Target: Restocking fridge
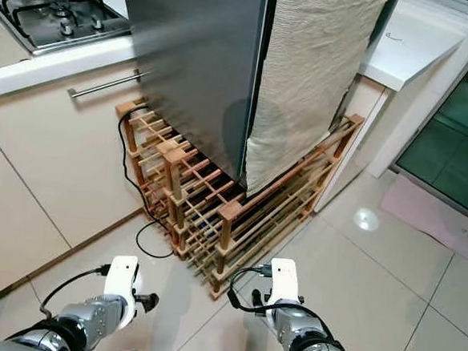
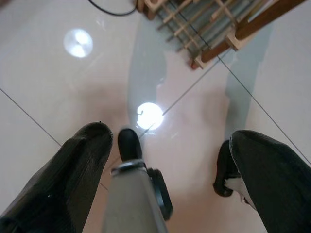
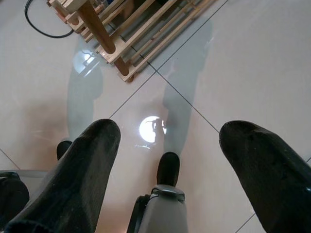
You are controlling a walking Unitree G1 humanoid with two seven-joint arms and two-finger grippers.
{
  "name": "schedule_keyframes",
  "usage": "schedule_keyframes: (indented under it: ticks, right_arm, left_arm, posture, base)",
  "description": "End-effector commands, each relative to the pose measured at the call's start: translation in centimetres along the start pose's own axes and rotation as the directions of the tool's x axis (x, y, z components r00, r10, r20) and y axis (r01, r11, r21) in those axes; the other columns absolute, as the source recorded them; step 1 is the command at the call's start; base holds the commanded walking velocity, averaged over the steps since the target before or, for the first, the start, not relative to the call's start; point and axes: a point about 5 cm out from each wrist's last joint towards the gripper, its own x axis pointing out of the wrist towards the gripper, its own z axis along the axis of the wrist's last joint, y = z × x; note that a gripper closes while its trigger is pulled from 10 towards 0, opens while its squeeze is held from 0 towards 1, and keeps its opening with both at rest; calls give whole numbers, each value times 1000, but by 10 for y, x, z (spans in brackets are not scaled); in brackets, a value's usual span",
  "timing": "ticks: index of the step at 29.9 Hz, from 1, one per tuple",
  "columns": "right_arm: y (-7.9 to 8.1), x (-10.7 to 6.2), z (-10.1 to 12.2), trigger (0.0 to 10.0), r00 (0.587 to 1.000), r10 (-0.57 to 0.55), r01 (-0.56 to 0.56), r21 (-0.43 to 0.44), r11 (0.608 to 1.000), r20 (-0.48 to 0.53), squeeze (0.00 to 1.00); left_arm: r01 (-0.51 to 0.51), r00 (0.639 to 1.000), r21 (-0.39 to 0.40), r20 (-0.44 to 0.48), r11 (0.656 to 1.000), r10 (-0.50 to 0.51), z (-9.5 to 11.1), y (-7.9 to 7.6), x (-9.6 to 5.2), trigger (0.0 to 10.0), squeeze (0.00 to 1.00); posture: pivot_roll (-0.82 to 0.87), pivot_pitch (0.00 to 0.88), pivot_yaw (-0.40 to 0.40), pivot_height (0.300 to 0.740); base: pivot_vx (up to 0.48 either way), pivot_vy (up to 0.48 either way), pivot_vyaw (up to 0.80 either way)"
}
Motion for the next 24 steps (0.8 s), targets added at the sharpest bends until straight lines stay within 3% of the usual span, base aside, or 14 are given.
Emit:
schedule_keyframes:
  ticks: [1,14,18,24]
  right_arm:
    - [-1,0,0,10000,1000,-2,2,13,1000,1,0]
    - [-1,0,0,10000,1000,-2,2,13,1000,1,0]
    - [-9,-1,-4,10000,1000,-6,5,1,1000,16,0]
    - [-8,-1,-3,10000,1000,-5,5,3,1000,14,0]
  left_arm:
    - [-9,1000,26,29,1000,9,15,5,-1,10000,0]
    - [-9,1000,26,29,1000,9,15,5,-1,10000,0]
    - [10,999,110,29,994,-13,12,-1,0,10000,0]
    - [15,999,121,32,992,-19,12,-2,0,10000,0]
  posture:
    - [2,0,-10,727]
    - [2,0,-10,727]
    - [2,0,-28,727]
    - [4,0,-30,727]
  base:
    - [0,0,0]
    - [0,0,0]
    - [0,0,0]
    - [0,0,0]
